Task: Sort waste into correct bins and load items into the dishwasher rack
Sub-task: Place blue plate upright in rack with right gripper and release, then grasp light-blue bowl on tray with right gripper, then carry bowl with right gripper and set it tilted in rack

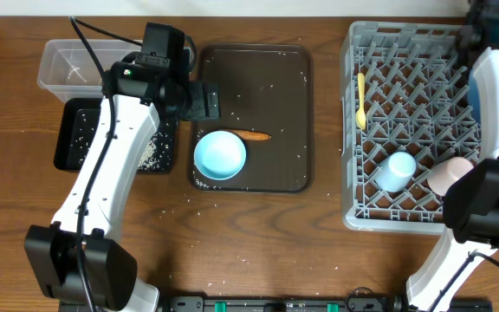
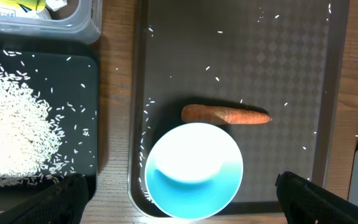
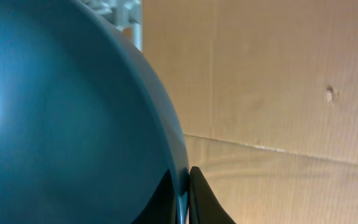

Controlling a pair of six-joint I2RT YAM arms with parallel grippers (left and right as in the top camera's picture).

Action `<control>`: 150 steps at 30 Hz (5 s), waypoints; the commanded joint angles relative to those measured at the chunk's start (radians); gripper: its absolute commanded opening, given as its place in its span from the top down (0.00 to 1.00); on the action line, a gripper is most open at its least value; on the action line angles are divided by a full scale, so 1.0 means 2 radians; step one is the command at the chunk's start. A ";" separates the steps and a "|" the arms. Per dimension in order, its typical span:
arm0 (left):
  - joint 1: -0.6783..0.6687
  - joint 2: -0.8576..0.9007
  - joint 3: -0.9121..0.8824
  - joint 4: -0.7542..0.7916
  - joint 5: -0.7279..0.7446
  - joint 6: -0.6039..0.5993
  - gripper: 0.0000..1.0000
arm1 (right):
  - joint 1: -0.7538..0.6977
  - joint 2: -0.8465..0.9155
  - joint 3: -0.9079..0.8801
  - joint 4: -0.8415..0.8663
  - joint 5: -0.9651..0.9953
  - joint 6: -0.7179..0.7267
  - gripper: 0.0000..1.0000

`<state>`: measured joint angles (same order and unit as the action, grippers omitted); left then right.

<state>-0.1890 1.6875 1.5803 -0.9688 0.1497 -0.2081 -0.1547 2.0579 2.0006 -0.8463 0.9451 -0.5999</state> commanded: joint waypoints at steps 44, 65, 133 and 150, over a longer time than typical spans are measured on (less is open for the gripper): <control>0.001 0.004 -0.004 -0.001 -0.006 0.003 0.01 | 0.177 0.006 0.000 -0.085 -0.330 0.216 0.39; 0.001 0.004 -0.004 -0.001 -0.006 0.003 0.01 | 0.350 0.088 0.000 -0.072 -0.667 0.384 0.71; 0.001 0.004 -0.004 -0.001 -0.006 0.003 0.01 | 0.279 0.003 0.000 -0.054 -0.007 0.496 0.99; 0.001 0.004 -0.004 -0.002 -0.006 0.003 0.01 | 0.205 0.015 0.000 0.083 0.121 0.472 0.99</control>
<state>-0.1890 1.6875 1.5795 -0.9688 0.1497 -0.2081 0.3004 2.0644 1.9957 -0.6849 1.1946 0.3481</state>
